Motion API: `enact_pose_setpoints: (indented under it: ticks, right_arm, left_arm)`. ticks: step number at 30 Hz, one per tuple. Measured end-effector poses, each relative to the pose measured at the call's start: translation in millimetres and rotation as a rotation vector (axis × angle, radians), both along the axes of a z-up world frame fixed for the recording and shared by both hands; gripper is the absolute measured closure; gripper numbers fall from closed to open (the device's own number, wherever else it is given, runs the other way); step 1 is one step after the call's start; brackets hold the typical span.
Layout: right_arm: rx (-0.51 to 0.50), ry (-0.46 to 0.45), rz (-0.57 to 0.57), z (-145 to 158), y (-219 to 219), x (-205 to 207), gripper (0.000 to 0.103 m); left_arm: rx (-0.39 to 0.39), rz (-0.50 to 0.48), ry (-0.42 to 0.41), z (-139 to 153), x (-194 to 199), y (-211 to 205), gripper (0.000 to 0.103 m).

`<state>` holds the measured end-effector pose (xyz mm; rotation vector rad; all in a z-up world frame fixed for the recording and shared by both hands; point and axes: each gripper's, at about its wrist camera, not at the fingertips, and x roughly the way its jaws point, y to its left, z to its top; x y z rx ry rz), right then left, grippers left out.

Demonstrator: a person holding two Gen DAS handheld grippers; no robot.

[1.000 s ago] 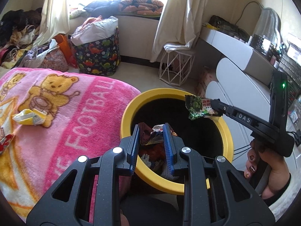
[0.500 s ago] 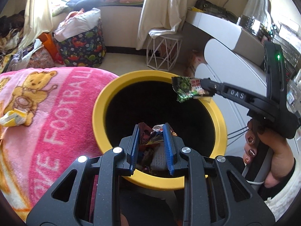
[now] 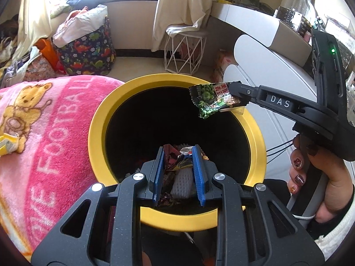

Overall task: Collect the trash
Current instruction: 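Open both tools to drop the wrapper and packet into the bin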

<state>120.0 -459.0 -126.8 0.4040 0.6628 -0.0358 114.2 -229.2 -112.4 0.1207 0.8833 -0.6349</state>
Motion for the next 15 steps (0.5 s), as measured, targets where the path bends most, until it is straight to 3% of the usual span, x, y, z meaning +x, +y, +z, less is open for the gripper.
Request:
enact_pose_setpoints:
  ticks: [5, 7, 9, 13, 15]
  right_arm:
    - [0.001, 0.001, -0.006, 0, 0, 0, 0.091]
    - [0.001, 0.001, -0.013, 0, 0, -1, 0.081]
    - [0.005, -0.001, -0.019, 1, -1, -2, 0.076]
    - [0.002, -0.004, -0.023, 3, 0, -4, 0.066]
    - [0.002, -0.009, -0.024, 5, 1, -6, 0.065]
  left_arm:
    - [0.002, 0.003, -0.001, 0, 3, 0, 0.084]
    - [0.0, 0.003, -0.002, 1, 3, 1, 0.079]
    - [-0.002, 0.01, -0.008, 3, 2, 3, 0.058]
    - [-0.015, 0.03, -0.022, 8, 1, 9, 0.048]
    - [-0.013, 0.045, -0.036, 11, 0, 12, 0.031]
